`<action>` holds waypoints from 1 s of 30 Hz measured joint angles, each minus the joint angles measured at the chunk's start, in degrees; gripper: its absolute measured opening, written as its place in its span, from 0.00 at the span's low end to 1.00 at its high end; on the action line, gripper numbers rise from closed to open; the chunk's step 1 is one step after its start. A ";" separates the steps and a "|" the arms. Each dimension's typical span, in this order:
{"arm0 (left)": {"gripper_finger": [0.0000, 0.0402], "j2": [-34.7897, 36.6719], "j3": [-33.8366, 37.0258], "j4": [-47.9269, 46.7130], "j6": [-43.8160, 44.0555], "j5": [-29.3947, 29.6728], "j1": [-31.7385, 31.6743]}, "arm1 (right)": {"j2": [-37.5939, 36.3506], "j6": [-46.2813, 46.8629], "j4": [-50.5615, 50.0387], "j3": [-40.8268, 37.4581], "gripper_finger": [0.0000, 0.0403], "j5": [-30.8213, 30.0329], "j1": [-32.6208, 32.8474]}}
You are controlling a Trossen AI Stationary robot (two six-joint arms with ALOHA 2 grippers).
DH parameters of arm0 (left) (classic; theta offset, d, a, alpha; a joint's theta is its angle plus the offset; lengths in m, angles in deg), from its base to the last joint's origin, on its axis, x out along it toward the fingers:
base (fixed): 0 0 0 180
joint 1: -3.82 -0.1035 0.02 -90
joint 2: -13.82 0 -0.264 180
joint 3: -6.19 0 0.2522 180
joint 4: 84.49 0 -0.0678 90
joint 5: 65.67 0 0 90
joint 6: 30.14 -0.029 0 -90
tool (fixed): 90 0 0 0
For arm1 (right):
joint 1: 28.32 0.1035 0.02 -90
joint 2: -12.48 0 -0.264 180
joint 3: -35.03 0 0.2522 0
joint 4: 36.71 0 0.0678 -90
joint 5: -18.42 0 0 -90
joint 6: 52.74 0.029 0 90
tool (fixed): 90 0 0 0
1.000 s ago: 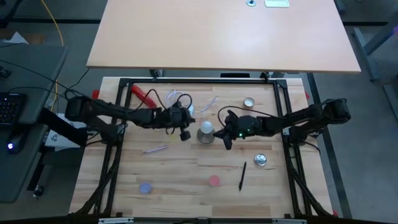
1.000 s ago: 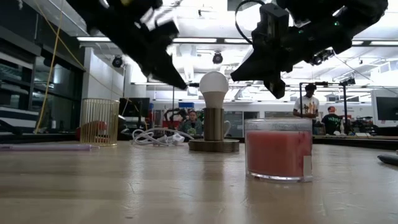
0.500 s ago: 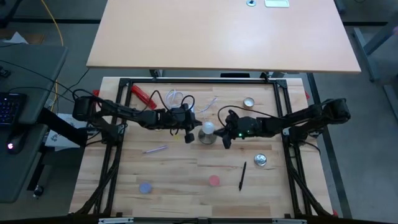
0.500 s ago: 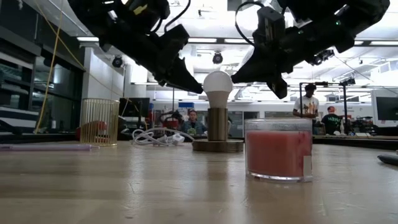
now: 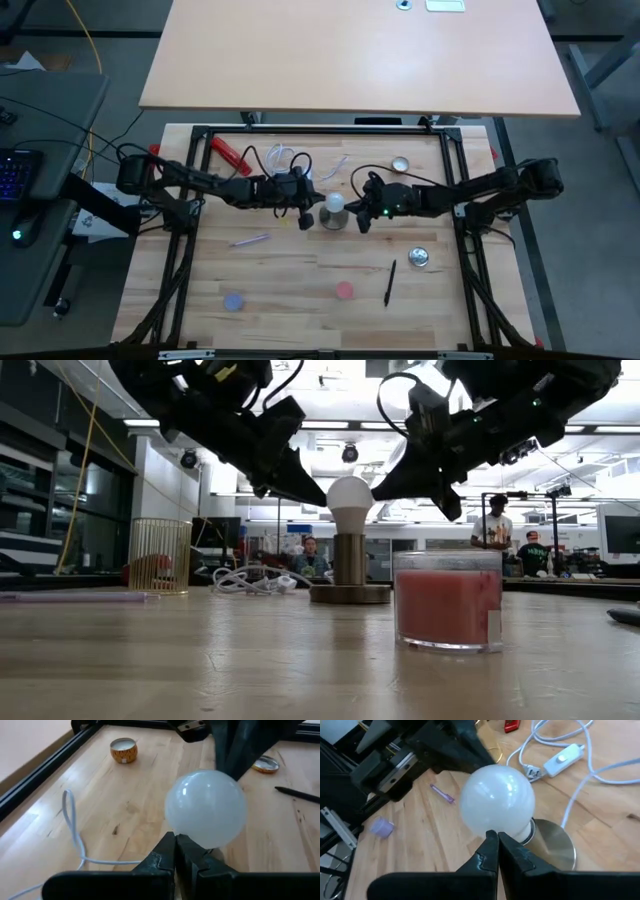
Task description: Screw lightbulb
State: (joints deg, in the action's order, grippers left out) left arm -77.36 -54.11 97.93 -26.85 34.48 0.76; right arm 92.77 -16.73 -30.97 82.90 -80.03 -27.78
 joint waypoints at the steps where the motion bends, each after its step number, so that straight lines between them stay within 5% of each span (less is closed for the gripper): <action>1: 0.00 0.00 0.00 -0.02 0.52 0.14 0.24 | -0.01 -0.02 -0.03 0.00 0.00 0.04 -0.32; 22: 0.00 -3.27 -0.09 10.32 7.18 2.43 6.92 | 0.39 -3.95 3.82 0.04 0.00 -0.02 -9.14; 30: 0.00 3.45 -0.09 3.50 3.82 5.66 8.04 | -2.18 -6.25 2.03 0.04 0.00 3.24 -11.19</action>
State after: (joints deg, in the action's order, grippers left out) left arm -73.91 -54.20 101.43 -23.04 40.14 8.79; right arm 90.59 -22.98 -28.94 82.94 -76.79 -38.97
